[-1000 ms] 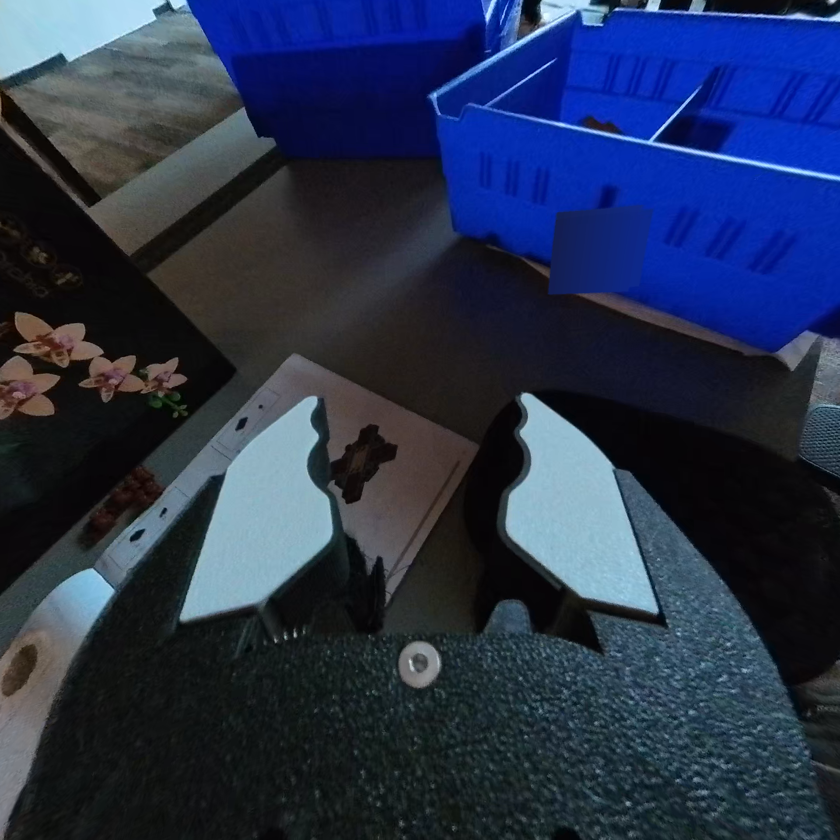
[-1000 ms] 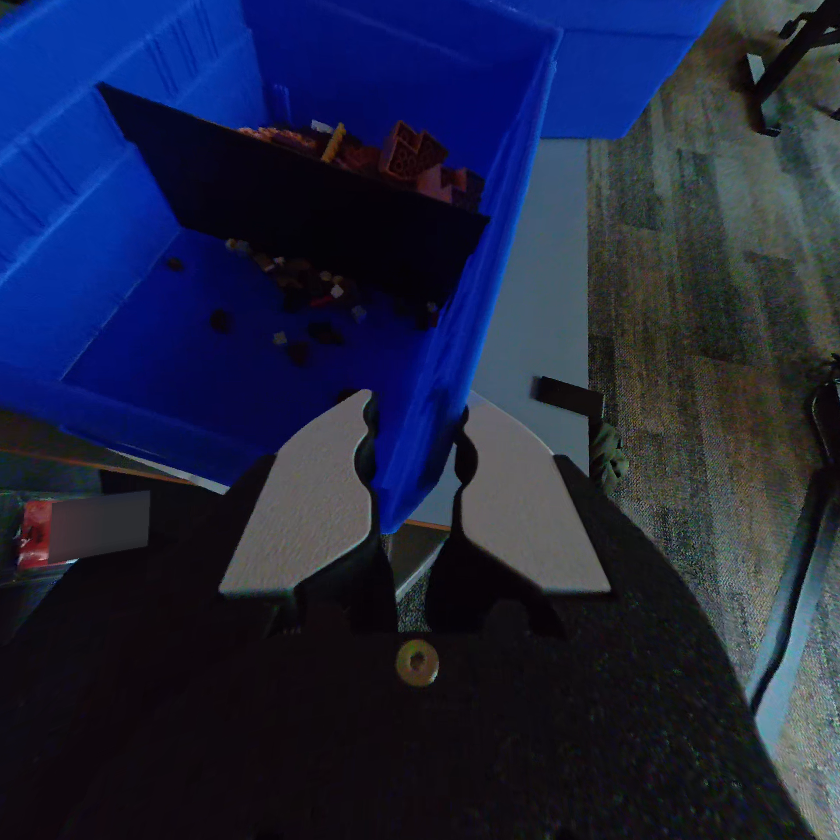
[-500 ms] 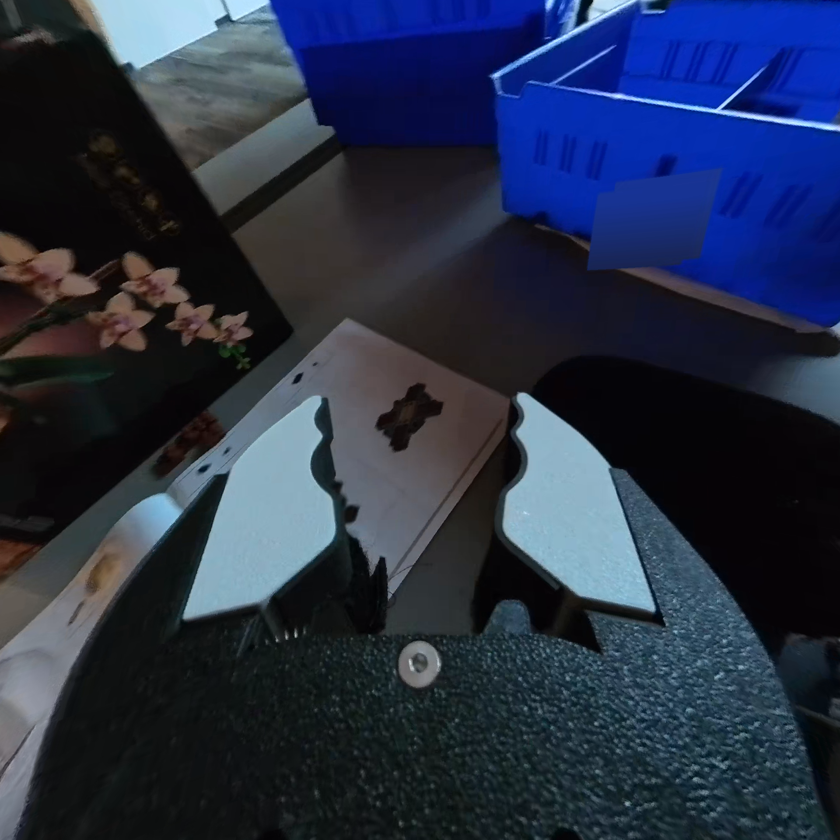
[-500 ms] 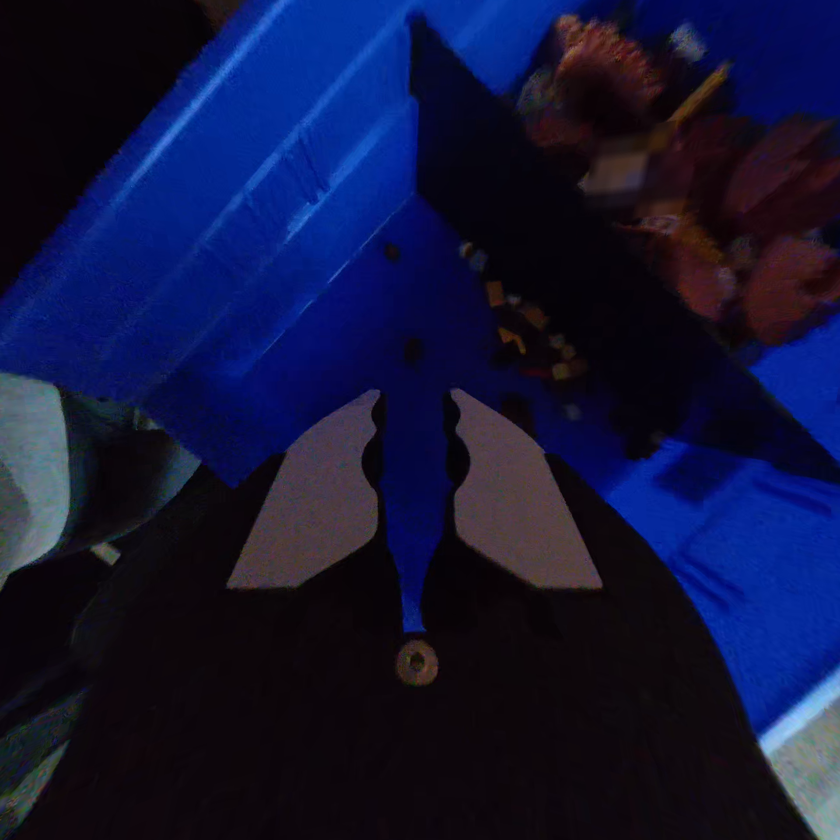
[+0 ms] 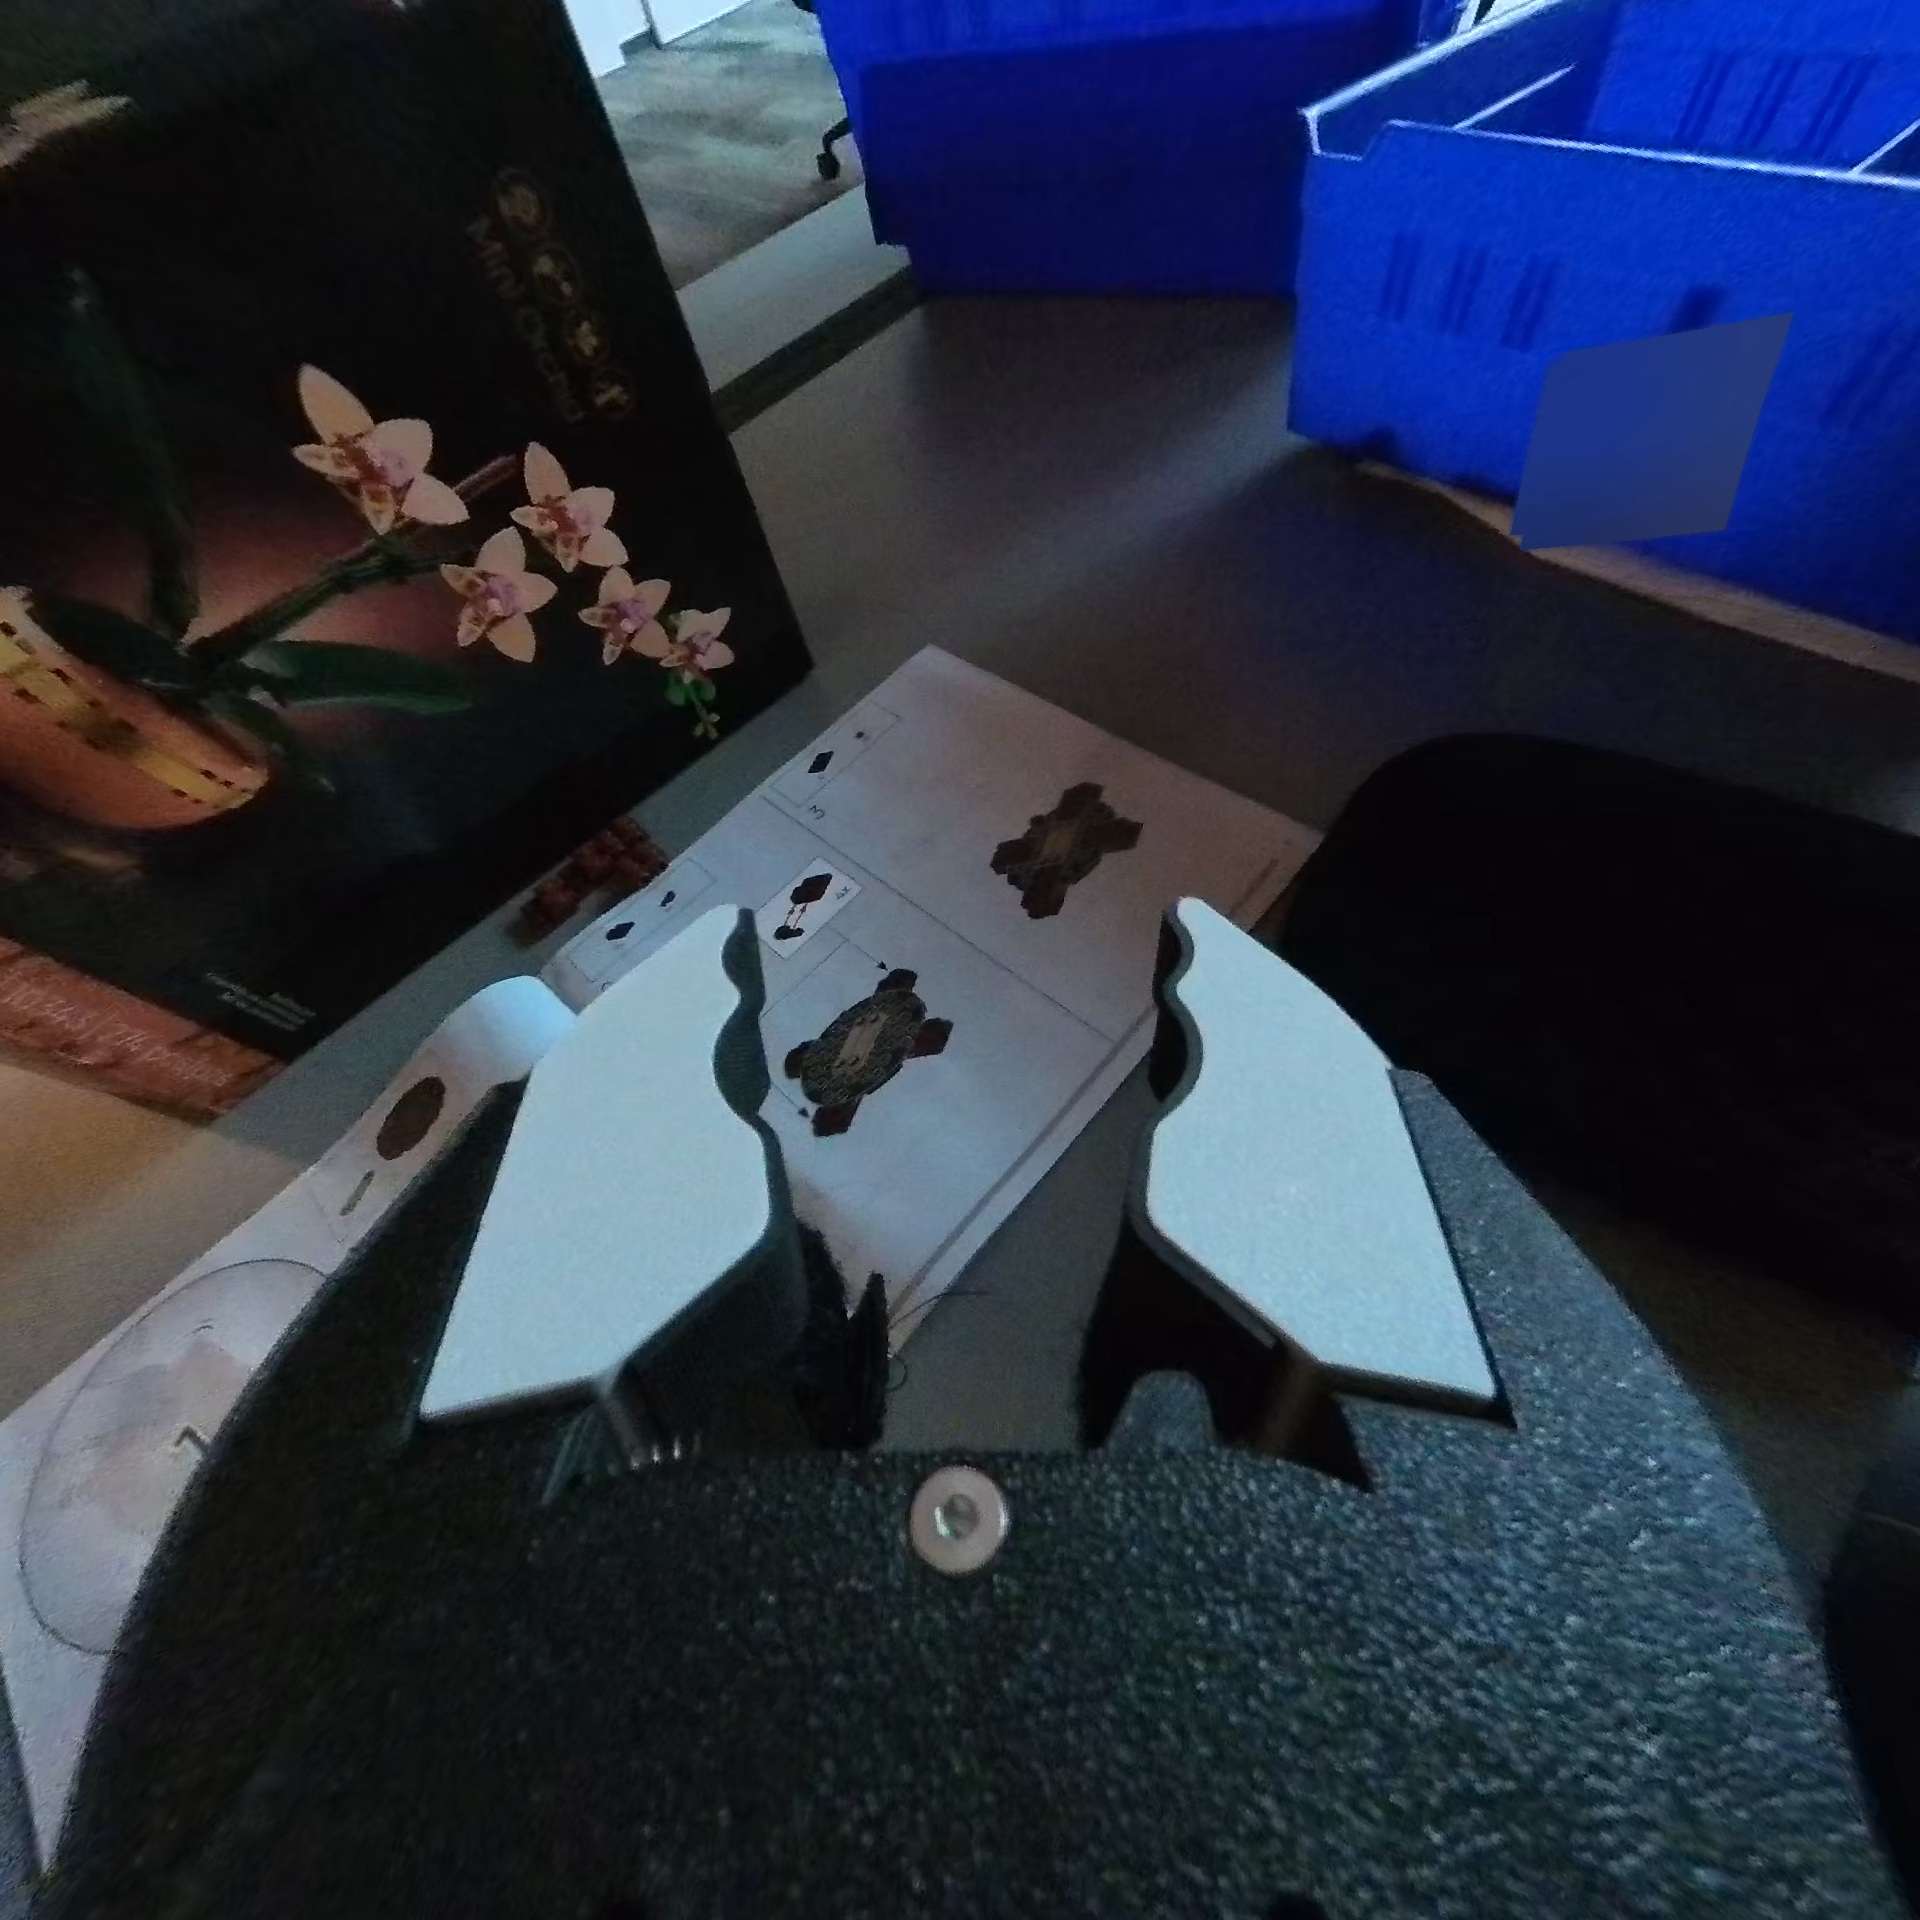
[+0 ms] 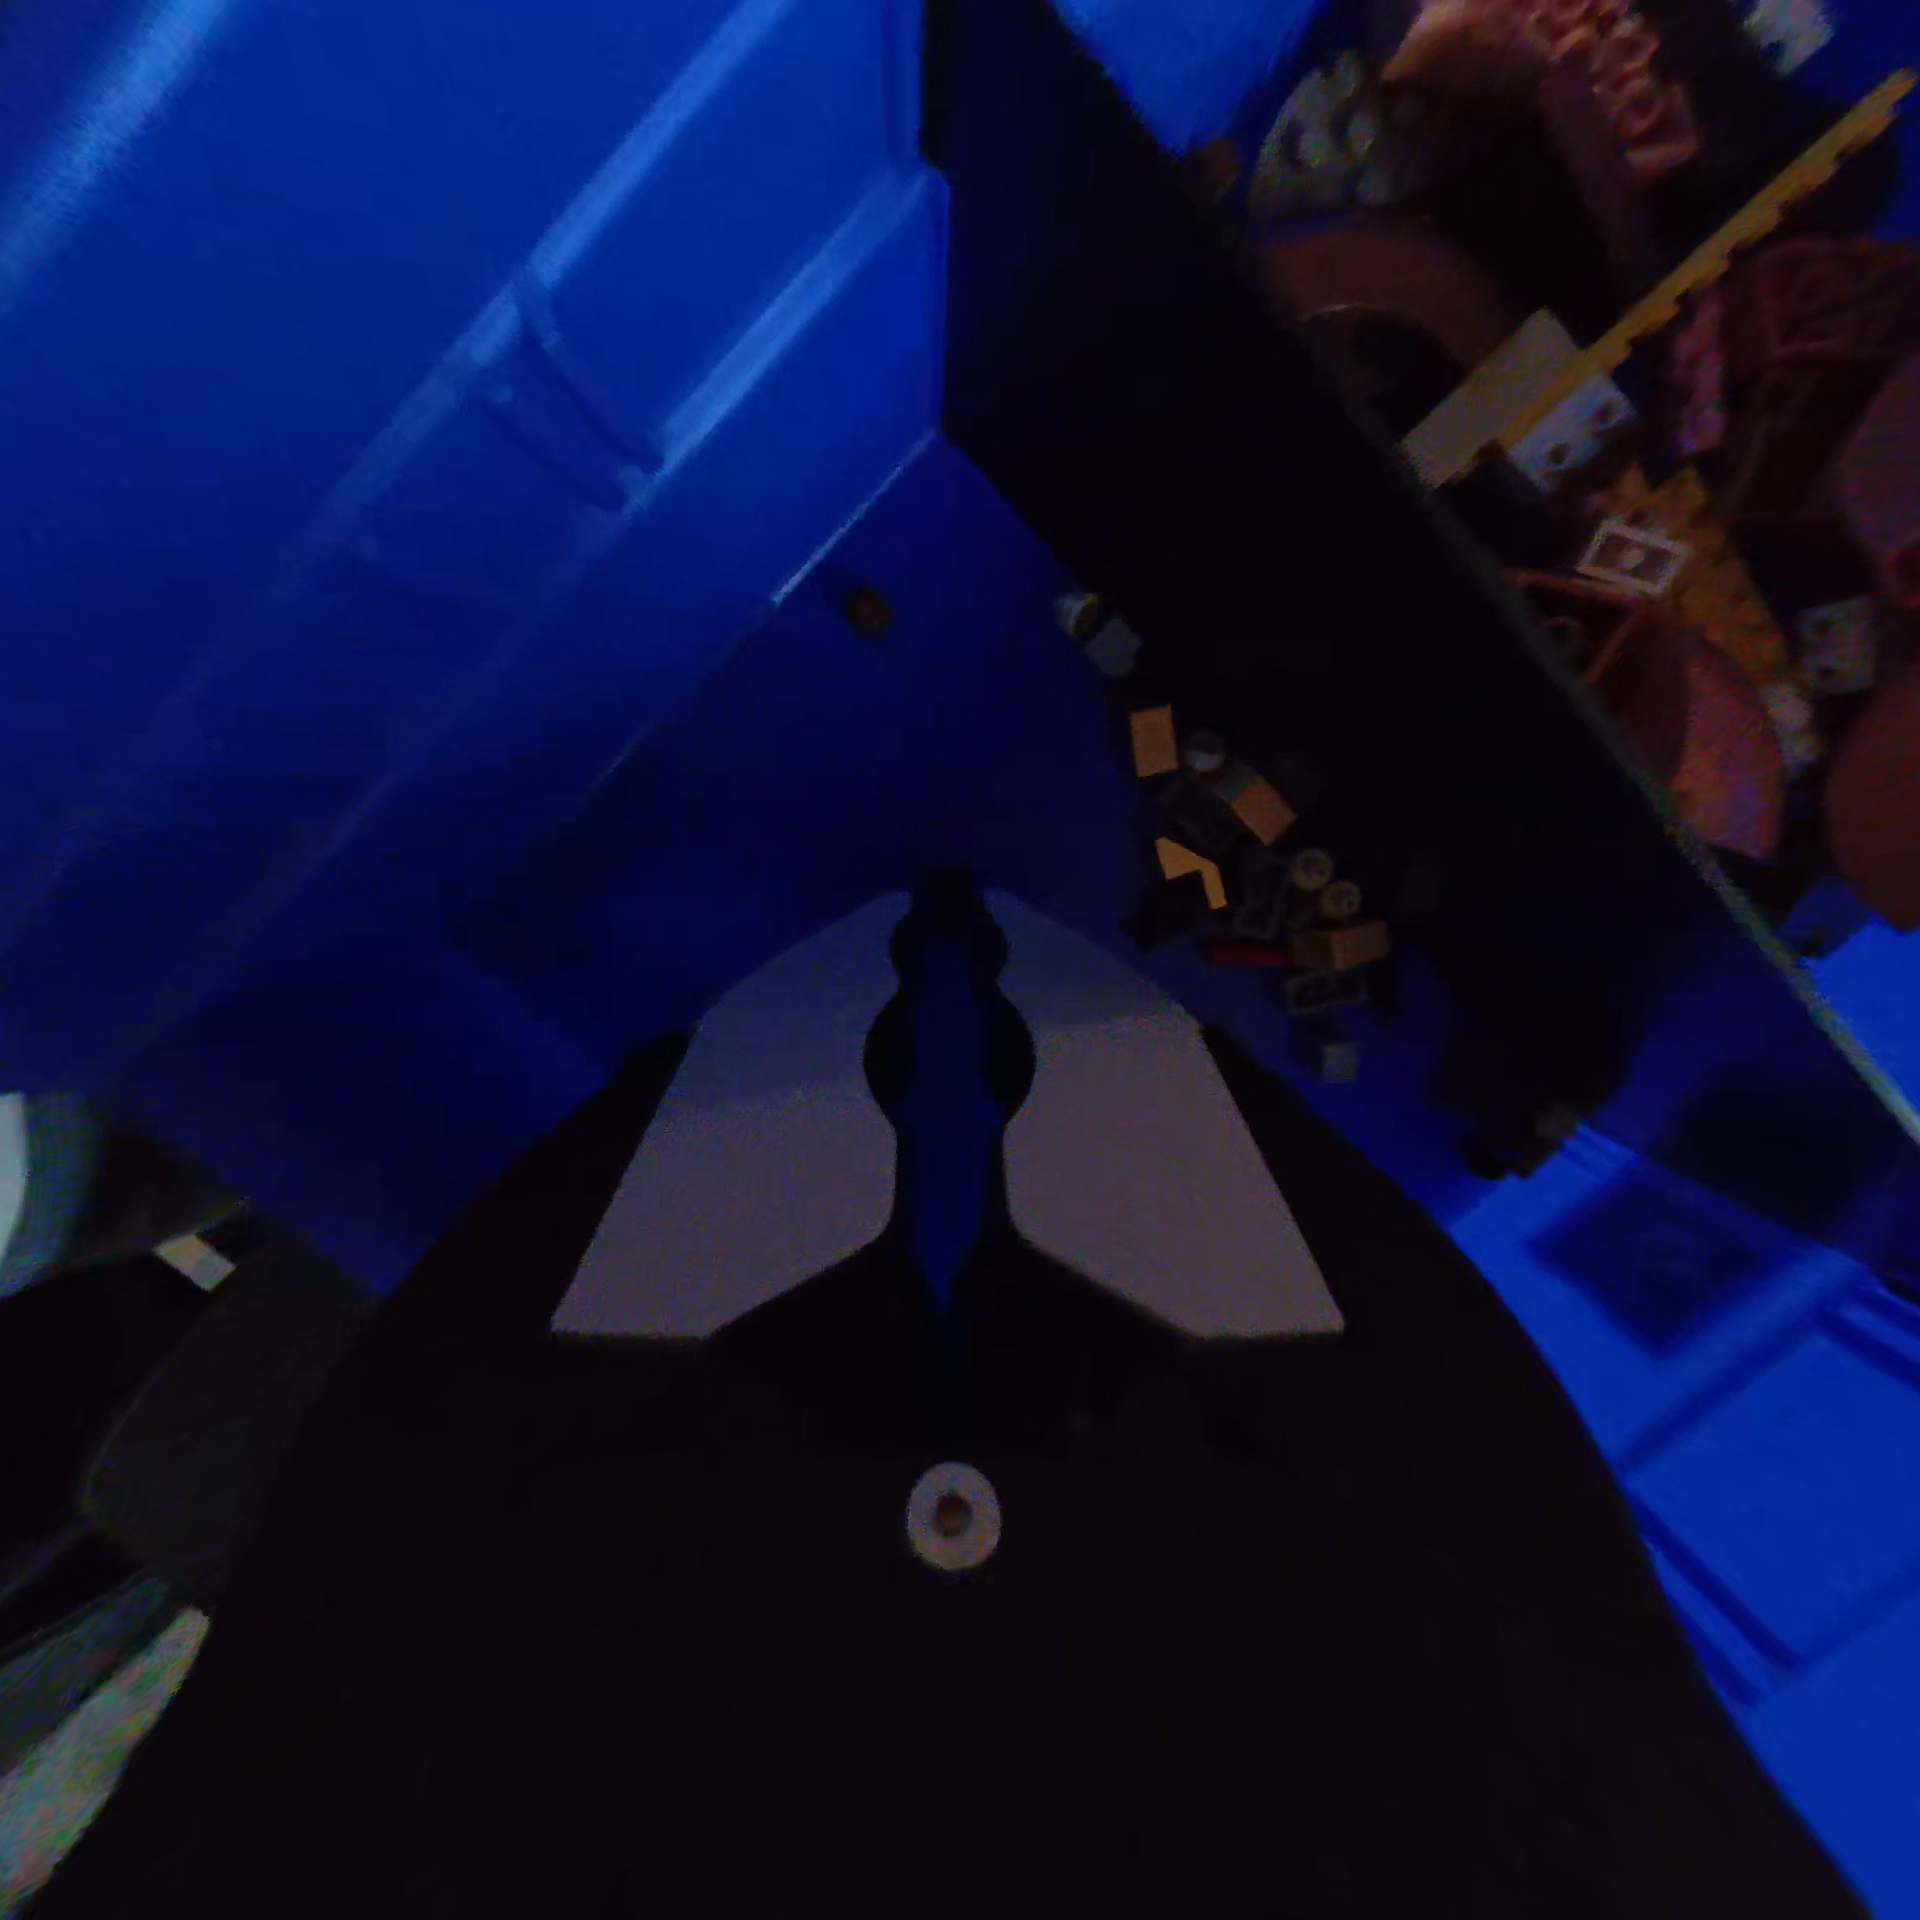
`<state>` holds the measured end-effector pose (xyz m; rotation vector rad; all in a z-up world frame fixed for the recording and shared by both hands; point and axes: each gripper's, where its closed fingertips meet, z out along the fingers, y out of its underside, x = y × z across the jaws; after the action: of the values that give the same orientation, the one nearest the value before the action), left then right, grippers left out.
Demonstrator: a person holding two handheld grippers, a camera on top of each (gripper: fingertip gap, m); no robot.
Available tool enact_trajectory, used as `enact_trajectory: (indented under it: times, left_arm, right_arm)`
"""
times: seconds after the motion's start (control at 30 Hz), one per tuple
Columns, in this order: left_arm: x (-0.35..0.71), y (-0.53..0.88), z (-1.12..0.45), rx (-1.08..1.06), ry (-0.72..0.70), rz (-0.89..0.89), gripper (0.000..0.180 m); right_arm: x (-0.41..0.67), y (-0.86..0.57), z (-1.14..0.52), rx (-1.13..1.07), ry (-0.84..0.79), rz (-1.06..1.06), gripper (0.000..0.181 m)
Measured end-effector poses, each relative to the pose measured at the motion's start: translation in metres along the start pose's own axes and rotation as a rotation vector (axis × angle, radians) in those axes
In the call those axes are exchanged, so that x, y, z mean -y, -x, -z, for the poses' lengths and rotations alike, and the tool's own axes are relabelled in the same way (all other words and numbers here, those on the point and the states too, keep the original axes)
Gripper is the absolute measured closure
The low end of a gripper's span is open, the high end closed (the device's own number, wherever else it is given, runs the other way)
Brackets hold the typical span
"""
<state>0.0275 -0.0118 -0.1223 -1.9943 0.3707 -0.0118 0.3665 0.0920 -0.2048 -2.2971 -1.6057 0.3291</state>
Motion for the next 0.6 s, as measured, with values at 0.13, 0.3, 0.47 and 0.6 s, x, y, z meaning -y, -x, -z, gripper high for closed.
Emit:
enact_trajectory:
  times: [0.13, 0.3, 0.47, 0.6]
  left_arm:
    - [-0.001, 0.0, 0.004, -0.007, -0.014, -0.002, 0.109]
    - [-0.002, -0.005, 0.009, -0.057, -0.051, 0.006, 0.11]
    - [-0.007, -0.002, 0.022, -0.11, -0.054, -0.052, 0.11]
    - [-0.014, 0.016, 0.037, -0.087, -0.057, -0.086, 0.112]
  right_arm:
    - [0.024, -0.002, 0.034, 0.036, -0.192, -0.049, 0.174]
    - [0.071, 0.016, 0.085, 0.091, -0.412, -0.009, 0.174]
    - [0.13, 0.057, 0.116, 0.243, -0.606, 0.052, 0.174]
    - [0.169, 0.088, 0.118, 0.297, -0.662, 0.107, 0.174]
